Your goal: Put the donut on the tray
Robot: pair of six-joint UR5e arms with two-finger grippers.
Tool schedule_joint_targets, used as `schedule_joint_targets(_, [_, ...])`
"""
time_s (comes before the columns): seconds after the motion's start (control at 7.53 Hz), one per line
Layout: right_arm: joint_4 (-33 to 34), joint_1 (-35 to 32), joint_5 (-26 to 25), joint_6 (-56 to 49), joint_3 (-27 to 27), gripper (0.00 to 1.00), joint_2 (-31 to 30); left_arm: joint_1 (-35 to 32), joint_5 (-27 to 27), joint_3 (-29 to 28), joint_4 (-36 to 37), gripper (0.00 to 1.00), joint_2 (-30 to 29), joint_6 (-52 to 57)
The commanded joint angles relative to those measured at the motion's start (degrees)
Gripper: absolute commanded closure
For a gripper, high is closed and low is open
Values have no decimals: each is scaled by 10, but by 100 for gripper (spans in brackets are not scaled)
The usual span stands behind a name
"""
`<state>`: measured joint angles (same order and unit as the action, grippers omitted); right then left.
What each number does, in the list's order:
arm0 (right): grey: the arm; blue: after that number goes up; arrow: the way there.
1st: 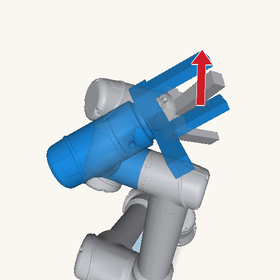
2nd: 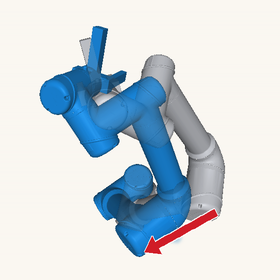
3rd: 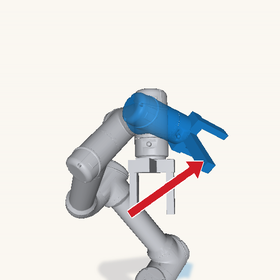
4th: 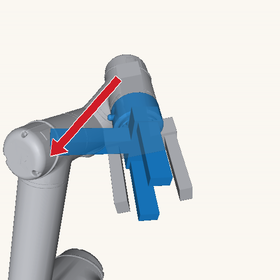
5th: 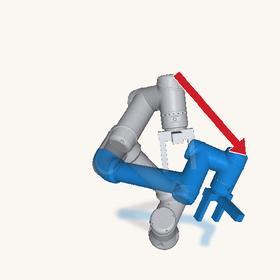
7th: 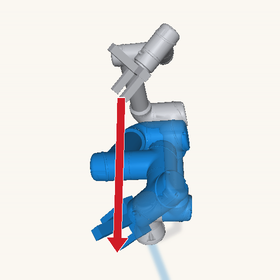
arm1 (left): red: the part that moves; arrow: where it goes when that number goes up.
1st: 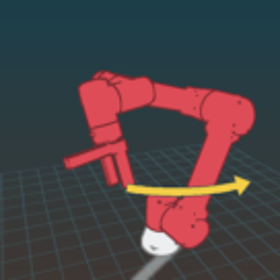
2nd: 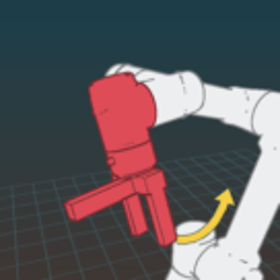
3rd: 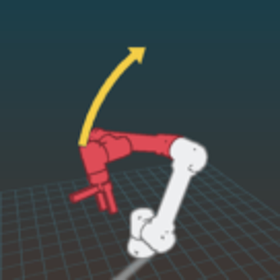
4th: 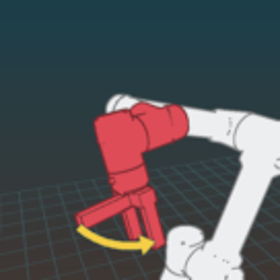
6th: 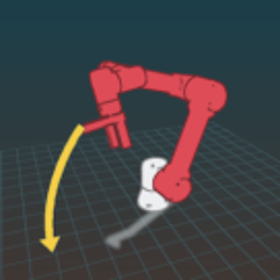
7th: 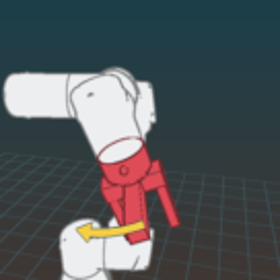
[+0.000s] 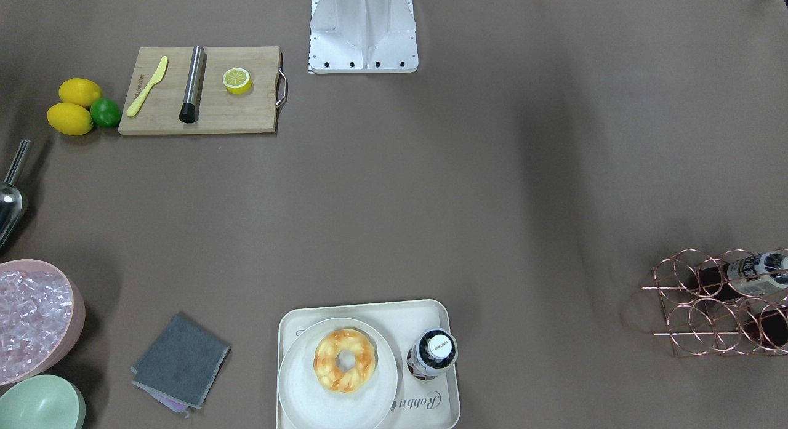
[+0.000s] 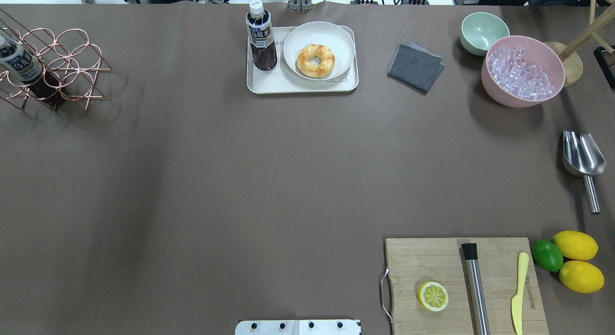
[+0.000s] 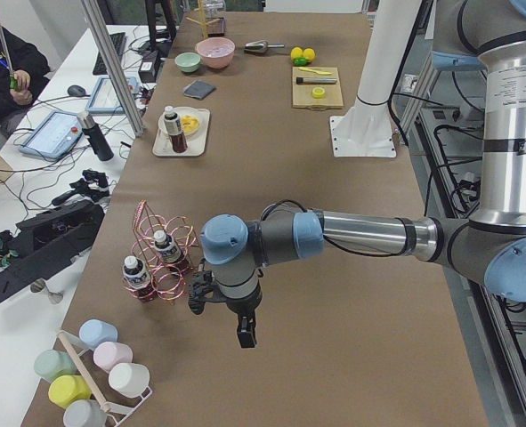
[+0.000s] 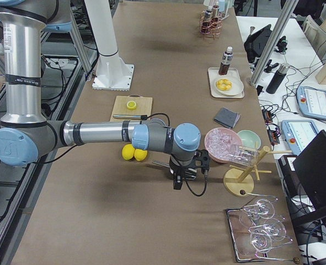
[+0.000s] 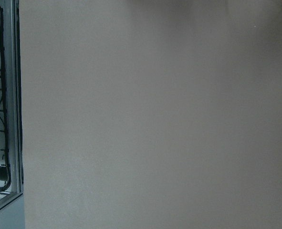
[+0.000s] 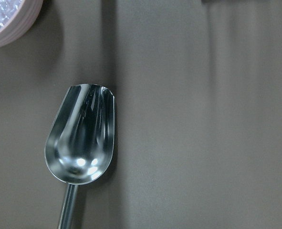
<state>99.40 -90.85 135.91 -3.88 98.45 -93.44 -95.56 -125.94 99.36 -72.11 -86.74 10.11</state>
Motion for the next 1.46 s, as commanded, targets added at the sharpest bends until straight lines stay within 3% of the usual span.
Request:
schedule_joint_targets(0.0, [0,-3,3,1,-1,0,-1,34,-2,18,-2,2,-5,0])
schedule_joint_targets(1.33, [2,-15,7,4,0,0,-5,42,0,15,1,2,0,1])
